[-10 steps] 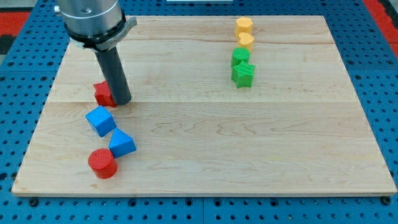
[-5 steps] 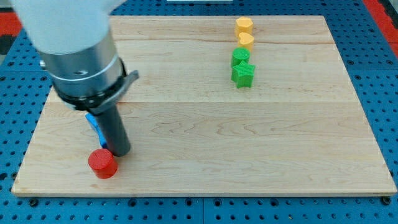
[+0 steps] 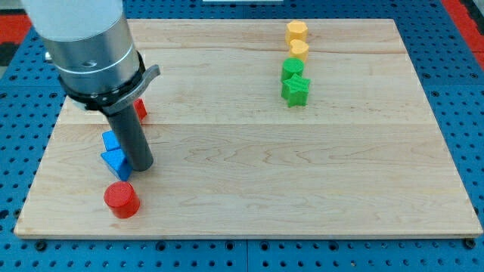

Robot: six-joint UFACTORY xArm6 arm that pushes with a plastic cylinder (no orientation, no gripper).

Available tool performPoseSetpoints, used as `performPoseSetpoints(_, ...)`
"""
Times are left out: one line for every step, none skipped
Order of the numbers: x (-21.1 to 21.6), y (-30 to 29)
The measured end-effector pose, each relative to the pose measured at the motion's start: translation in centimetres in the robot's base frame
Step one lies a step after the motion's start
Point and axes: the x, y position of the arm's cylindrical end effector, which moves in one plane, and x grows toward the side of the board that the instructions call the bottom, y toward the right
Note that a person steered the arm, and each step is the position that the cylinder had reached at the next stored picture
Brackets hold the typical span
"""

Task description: Adjust the red star and the blue triangle in a vertical line

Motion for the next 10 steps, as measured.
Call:
performPoseSetpoints(1.1,0.0)
performPoseSetpoints(1.2,1.0)
performPoseSetpoints(2.2,7.0)
performPoseSetpoints(8.8,6.0)
performPoseSetpoints(9.6,2.9)
performPoseSetpoints(9.3,-1.5)
performPoseSetpoints(9.0,-2.9)
performPoseSetpoints(9.0,-0.9)
performPoseSetpoints(8.3,-5.8)
performPoseSetpoints(4.7,-9.5)
